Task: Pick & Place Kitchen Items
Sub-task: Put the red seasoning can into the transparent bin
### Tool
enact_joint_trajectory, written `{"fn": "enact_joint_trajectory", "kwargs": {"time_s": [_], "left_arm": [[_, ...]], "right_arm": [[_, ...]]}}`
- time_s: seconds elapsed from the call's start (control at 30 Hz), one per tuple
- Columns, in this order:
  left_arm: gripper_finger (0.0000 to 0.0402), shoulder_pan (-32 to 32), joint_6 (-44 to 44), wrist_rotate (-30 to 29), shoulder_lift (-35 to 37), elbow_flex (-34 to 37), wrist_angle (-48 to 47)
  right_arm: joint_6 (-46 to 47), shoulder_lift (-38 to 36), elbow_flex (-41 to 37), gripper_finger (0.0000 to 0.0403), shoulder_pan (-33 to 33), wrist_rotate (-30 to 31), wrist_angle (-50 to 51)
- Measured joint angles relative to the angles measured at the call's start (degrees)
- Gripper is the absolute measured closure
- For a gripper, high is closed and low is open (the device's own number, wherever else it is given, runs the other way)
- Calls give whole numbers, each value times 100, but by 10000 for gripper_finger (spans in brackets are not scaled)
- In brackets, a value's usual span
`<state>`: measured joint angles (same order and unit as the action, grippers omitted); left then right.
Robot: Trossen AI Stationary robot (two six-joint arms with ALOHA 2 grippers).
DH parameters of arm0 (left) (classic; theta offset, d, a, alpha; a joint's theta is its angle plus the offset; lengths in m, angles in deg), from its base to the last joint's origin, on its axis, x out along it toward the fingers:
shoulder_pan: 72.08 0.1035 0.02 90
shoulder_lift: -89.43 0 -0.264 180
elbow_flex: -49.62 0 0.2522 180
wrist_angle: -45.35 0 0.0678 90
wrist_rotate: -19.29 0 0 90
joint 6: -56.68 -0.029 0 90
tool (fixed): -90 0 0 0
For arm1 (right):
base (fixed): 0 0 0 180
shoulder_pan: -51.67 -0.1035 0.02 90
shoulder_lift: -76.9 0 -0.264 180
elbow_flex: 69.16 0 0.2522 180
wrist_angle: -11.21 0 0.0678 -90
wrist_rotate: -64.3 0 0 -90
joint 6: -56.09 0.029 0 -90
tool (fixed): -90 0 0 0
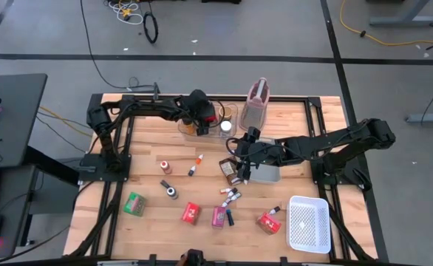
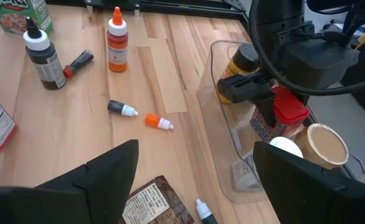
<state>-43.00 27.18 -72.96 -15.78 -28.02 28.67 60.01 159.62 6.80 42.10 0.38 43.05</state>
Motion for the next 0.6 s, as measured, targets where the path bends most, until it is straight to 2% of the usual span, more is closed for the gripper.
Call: {"fn": "enact_joint_trajectory", "kwargs": {"time_s": [0.17,0.37,0.5,0.6], "left_arm": [[149,0,8,183,0,0,-14],[114,-13,7,50,8,0,9],[101,-72,55,-497,41,0,47],[99,-212,121,-1400,198,0,34]], "right_arm": [[8,0,0,73,-1,-2,-2],[11,0,0,73,-2,-4,-4],[11,0,0,73,-2,-4,-4],[11,0,0,73,-2,-2,-4]]}}
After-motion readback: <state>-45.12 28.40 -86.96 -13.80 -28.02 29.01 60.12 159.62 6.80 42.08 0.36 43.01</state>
